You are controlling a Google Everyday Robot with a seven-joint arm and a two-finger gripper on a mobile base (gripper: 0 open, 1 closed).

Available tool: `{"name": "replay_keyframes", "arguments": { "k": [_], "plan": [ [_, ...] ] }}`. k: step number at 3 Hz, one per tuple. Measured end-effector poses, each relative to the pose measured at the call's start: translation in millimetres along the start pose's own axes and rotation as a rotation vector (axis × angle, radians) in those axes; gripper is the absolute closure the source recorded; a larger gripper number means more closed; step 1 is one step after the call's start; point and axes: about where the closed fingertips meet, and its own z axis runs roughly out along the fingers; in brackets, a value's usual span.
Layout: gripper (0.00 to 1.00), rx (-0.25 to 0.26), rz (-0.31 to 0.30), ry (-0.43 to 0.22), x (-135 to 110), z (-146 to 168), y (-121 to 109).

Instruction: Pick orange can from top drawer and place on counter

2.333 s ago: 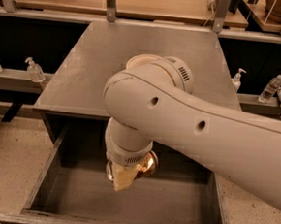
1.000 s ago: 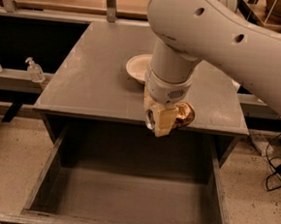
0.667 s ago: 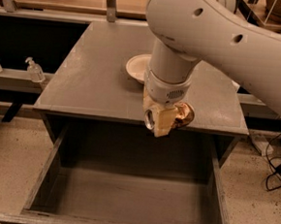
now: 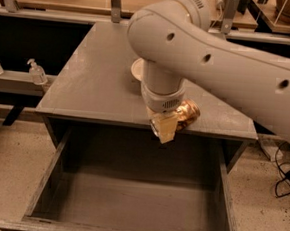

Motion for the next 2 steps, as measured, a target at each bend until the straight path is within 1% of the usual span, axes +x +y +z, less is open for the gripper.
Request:
{"name": "replay_keyframes", "arguments": {
  "k": [1,2],
  "plan": [
    [1.0,-0.001,-0.007,0.032,8.2,13.6,-4.9],
    [1.0,-0.001,-0.007,0.032,8.5,12.3,-5.1]
  ]
}}
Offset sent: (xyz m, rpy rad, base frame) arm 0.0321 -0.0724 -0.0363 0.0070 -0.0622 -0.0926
